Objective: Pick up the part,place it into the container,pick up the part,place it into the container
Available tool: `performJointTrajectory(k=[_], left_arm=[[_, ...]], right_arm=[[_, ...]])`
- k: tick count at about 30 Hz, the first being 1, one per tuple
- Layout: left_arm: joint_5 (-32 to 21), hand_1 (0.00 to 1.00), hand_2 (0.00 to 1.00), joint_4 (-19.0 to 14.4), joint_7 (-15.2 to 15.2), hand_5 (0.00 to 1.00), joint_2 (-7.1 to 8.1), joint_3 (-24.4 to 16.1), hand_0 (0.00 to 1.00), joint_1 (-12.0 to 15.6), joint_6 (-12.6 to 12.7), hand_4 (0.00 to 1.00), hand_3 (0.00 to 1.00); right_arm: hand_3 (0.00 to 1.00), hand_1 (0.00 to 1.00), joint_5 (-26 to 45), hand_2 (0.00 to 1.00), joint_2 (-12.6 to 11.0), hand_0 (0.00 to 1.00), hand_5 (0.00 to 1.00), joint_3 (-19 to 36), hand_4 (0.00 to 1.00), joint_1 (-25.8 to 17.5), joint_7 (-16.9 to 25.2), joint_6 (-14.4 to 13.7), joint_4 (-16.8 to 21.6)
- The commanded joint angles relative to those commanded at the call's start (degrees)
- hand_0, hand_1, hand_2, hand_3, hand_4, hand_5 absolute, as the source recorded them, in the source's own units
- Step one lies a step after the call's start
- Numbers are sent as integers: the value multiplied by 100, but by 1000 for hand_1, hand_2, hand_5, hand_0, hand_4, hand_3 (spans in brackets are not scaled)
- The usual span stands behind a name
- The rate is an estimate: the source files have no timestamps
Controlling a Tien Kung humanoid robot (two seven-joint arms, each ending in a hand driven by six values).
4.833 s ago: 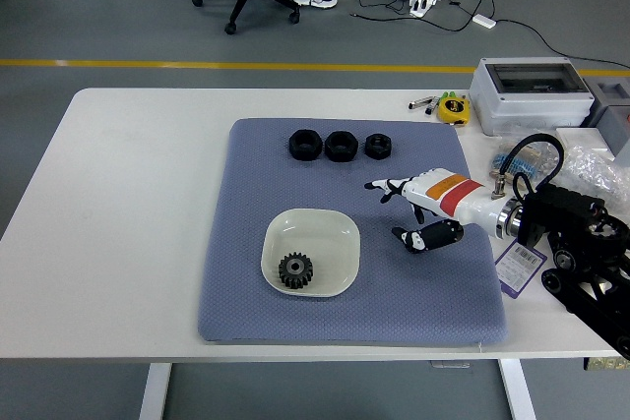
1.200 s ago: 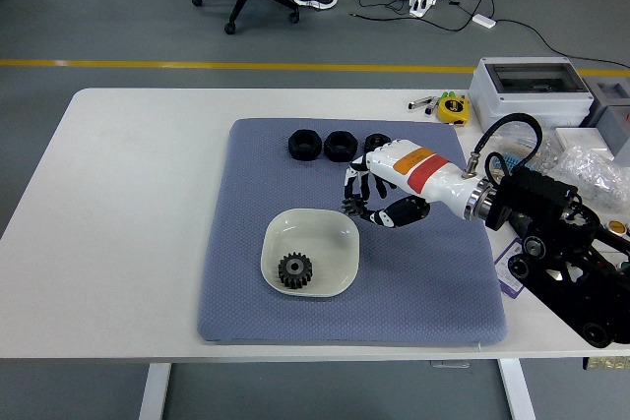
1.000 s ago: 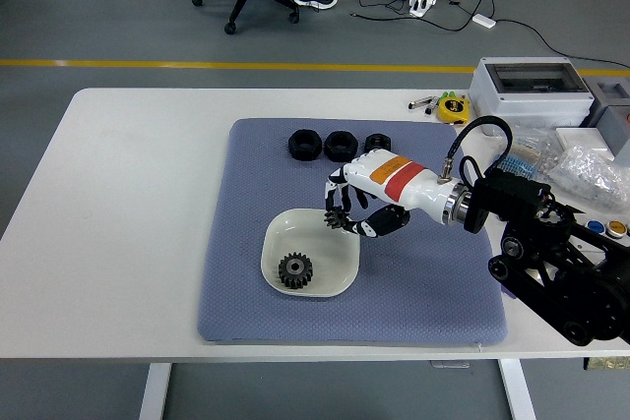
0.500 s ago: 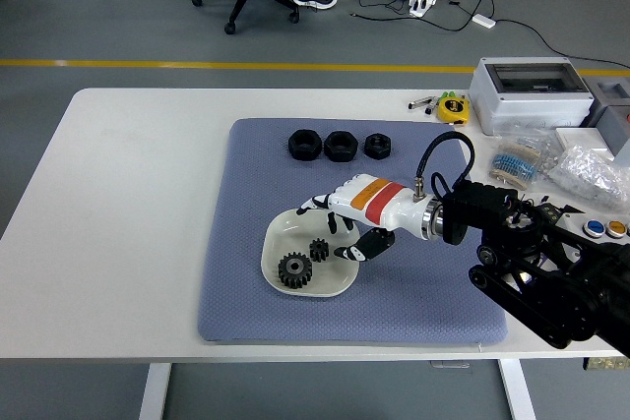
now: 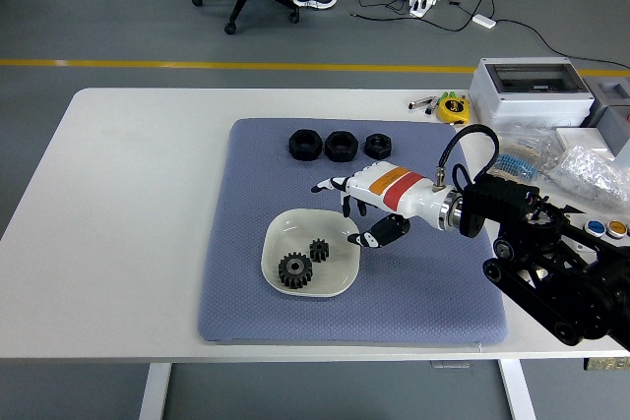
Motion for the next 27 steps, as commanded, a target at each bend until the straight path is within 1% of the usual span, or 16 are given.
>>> performJointTrajectory(k=[1,3,6,7,11,12,13,14,15,17,18,19,21,24,25,27], left_arm=[[-7,670,663,0,-1,579,-2,4,673,-1,2,630,558],[-26,670,663,1,-6,579,-2,20,673,-5,5,630,558],[-7,670,663,3,-3,579,-5,8,673,-3,5,630,558],[-7,669,663,3,-3,582,-5,8,673,0,6,631,557],[22,669,663,5,1,582,-10,-7,673,14,5,631,557],[22,669,663,5,0,582,-11,-3,673,20,5,631,557],[19,669,662,5,-2,582,-10,0,673,27,5,631,559],[32,669,662,6,0,582,-11,-11,673,34,4,631,559],[48,669,662,7,4,582,-14,-23,673,38,3,631,559],[80,669,662,7,9,582,-23,-36,673,44,-1,631,559],[84,669,662,6,9,582,-27,-32,673,46,-5,631,559],[85,667,661,4,8,582,-32,-26,673,48,-9,631,557],[86,667,661,2,7,582,-42,-20,673,52,-13,631,557],[110,667,661,4,6,582,-55,-33,673,56,-15,631,557],[118,667,659,5,6,582,-56,-39,673,57,-15,630,557],[148,667,659,9,7,582,-59,-68,673,60,-16,630,557]], right_arm=[[890,412,67,530,-34,318,199,31,773,-19,-13,-51,3],[890,412,341,530,-204,318,199,115,773,-79,-130,-337,-10],[890,412,701,530,-392,318,199,242,773,-166,-230,-712,-76],[865,643,908,746,-453,504,289,294,885,-210,-248,-831,-118],[865,643,1763,746,-611,504,289,379,885,-379,-333,-1192,-243],[865,643,2023,746,-669,504,289,359,885,-474,-451,-1351,-234],[857,718,2247,801,-699,647,398,334,876,-540,-565,-1488,-217],[857,718,2507,801,-721,647,398,320,876,-617,-689,-1638,-188],[857,718,2744,801,-731,647,398,319,876,-673,-757,-1723,-164],[857,718,3190,801,-753,647,398,373,876,-830,-843,-1772,-86],[857,718,3451,801,-767,647,398,428,876,-930,-853,-1749,-27],[843,760,3675,812,-778,716,518,493,921,-1028,-847,-1704,29],[843,760,4159,812,-805,716,518,594,921,-1153,-815,-1590,97],[843,760,4904,812,-920,716,518,808,921,-1319,-777,-1330,187],[843,767,5127,818,-951,730,590,865,962,-1355,-770,-1286,209],[843,767,5648,818,-1008,730,590,1031,962,-1454,-744,-1215,267]])
